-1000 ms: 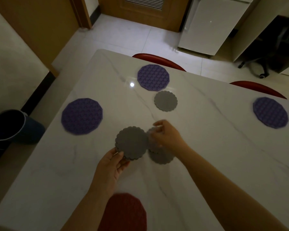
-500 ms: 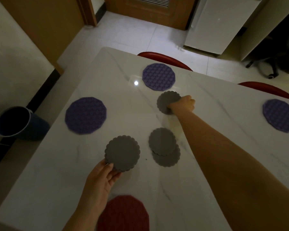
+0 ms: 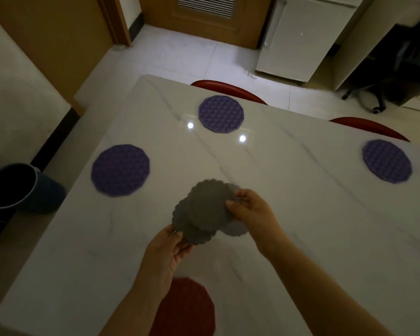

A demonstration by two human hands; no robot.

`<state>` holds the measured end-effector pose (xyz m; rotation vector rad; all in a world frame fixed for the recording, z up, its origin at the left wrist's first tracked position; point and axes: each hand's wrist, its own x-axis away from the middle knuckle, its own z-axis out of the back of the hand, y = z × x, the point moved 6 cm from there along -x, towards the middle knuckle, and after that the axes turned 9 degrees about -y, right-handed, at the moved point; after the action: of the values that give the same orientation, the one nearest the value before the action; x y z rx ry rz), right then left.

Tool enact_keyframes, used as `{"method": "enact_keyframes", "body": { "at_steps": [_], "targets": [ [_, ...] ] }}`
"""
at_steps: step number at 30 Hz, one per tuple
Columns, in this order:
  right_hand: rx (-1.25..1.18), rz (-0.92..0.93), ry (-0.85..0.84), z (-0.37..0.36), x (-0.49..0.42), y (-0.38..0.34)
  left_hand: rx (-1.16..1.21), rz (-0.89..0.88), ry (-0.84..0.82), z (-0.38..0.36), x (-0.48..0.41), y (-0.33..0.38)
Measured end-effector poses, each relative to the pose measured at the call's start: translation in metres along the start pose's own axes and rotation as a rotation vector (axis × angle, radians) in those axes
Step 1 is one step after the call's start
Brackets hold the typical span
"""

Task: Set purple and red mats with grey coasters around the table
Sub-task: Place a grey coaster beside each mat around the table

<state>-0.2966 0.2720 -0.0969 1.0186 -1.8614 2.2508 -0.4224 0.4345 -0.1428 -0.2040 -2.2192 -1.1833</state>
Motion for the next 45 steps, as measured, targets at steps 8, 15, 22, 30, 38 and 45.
{"method": "enact_keyframes", "body": {
  "at_steps": [8, 15, 22, 30, 38, 45],
  "targets": [
    [0.392, -0.019, 0.152, -0.006, 0.024, 0.031, 0.017, 0.014, -0.082, -0.014, 0.009, -0.009],
    [0.323, -0.002, 0.181, -0.002, 0.041, 0.037, -0.011, 0.069, -0.138, -0.021, 0.018, -0.020],
    [0.436, 0.022, 0.127, -0.010, 0.049, 0.044, -0.127, 0.063, -0.126, -0.016, 0.033, -0.023],
    [0.994, -0.057, 0.160, 0.011, -0.027, 0.013, -0.132, 0.022, -0.045, -0.005, 0.042, -0.026],
    [1.072, -0.149, 0.166, 0.011, -0.059, 0.014, -0.066, 0.091, 0.036, 0.015, 0.044, -0.036],
    [0.970, -0.161, 0.226, 0.015, -0.049, 0.013, -0.080, 0.092, 0.036, 0.013, 0.045, -0.038]
  ]
}}
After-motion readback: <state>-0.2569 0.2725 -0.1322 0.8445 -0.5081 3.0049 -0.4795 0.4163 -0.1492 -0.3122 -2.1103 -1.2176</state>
